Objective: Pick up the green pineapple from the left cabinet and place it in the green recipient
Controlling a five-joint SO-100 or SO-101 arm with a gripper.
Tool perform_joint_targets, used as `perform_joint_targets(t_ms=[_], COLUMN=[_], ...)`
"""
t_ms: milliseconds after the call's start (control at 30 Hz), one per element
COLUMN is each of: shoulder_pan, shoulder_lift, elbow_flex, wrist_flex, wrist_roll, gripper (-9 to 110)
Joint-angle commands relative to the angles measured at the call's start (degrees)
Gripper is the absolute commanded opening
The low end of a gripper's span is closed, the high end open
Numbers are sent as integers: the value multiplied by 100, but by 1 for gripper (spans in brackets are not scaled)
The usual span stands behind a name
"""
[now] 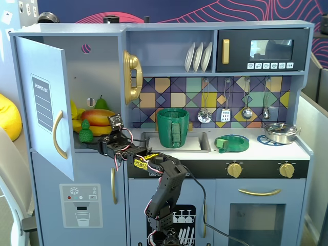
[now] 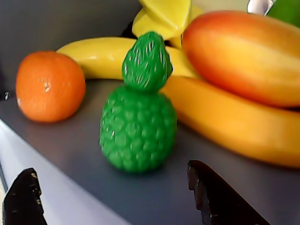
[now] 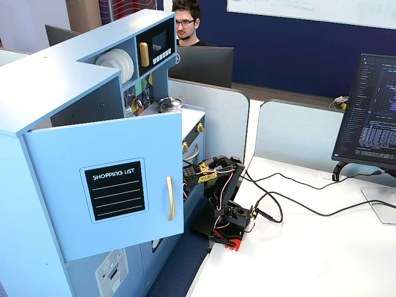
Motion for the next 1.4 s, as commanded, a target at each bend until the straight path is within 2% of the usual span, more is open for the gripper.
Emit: perform_joint_targets(t_ms=[0, 1233, 1367], shoulder_pan=[62, -9, 0], shoulder_lift=[-176, -2505, -2610], elbow_flex=[-721, -3085, -3190], wrist_flex=[-264, -211, -176], wrist_roll=[-70, -97, -114], gripper=[36, 35, 32])
